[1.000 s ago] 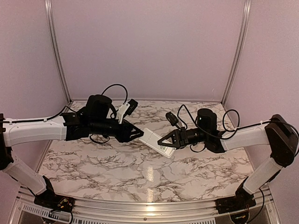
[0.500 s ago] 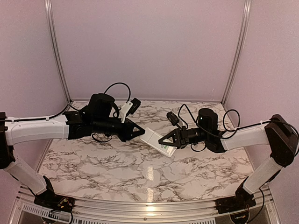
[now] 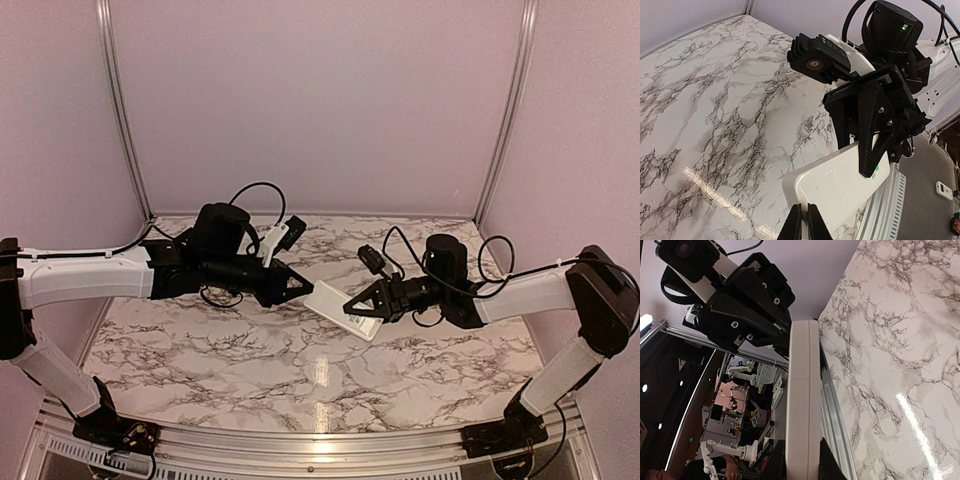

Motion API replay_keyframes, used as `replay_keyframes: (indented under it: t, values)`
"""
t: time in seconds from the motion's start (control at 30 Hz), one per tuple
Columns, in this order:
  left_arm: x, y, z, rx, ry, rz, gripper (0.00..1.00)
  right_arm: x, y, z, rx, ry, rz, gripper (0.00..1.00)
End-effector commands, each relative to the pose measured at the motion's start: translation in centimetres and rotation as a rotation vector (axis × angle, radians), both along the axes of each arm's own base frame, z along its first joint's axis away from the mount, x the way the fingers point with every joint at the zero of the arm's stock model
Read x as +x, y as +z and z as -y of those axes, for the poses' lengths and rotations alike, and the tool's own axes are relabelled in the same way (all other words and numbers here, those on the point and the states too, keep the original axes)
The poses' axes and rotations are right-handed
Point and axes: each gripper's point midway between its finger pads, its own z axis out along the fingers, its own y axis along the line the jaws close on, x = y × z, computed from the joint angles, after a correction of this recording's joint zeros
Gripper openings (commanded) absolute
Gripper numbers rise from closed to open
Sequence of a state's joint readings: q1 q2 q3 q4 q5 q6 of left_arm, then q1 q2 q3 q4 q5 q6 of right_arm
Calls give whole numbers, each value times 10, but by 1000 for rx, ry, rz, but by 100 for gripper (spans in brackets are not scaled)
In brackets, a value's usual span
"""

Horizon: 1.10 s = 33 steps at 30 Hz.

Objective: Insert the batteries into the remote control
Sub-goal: Press the battery cover on the remote control, then pass from the right arm to the left

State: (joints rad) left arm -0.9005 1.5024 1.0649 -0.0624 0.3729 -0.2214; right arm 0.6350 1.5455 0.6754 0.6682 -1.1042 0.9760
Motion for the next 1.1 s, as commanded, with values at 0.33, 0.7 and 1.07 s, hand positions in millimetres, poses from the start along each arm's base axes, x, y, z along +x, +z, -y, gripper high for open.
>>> replay_keyframes:
  t: [0.33,0.7,1.07]
  values:
    - [-12,19,-7,-79,-62,-67,26,2,43,-3,127,1,188,0]
    - [-5,40,-54,65,5,334,82,1,22,-2,74,10,119,0]
    - [-31,46,-73,301,101,934,94,-18,28,-1,138,83,-34,0]
